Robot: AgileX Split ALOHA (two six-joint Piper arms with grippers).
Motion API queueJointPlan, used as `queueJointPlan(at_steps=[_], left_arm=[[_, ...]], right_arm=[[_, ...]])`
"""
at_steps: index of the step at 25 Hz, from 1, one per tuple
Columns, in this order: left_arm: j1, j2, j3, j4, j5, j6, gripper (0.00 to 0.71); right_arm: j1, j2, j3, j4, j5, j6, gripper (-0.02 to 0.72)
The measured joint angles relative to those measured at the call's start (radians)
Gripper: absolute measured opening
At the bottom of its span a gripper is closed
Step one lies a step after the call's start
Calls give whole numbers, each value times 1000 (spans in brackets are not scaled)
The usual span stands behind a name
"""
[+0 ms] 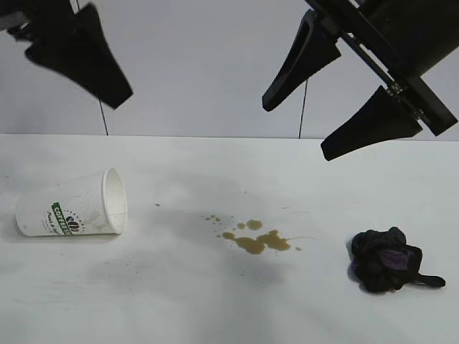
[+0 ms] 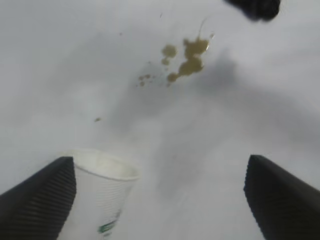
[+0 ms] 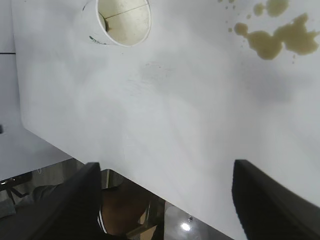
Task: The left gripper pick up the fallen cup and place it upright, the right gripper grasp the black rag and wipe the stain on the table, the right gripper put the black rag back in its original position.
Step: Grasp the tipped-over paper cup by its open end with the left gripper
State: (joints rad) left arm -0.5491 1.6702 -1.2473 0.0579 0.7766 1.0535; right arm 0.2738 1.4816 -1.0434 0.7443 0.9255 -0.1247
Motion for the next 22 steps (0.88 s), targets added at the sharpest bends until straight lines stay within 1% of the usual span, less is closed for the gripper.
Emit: queueJointPlan(at_steps=[5, 10, 13, 17, 22], left_arm=[[-3, 125, 0, 93, -9, -50, 660], [-3, 198, 0, 214, -19, -130, 660], [-3, 233, 0, 284, -47, -207, 660], [-3, 270, 0, 333, -103, -267, 660], [-3, 317, 0, 351, -106, -276, 660]], right_arm=[[0, 0, 0, -2, 8, 0, 503], [0, 0, 0, -4, 10, 0, 503], [0, 0, 0, -4, 10, 0, 503], [0, 0, 0, -4, 10, 0, 503], [0, 0, 0, -6, 13, 0, 503]])
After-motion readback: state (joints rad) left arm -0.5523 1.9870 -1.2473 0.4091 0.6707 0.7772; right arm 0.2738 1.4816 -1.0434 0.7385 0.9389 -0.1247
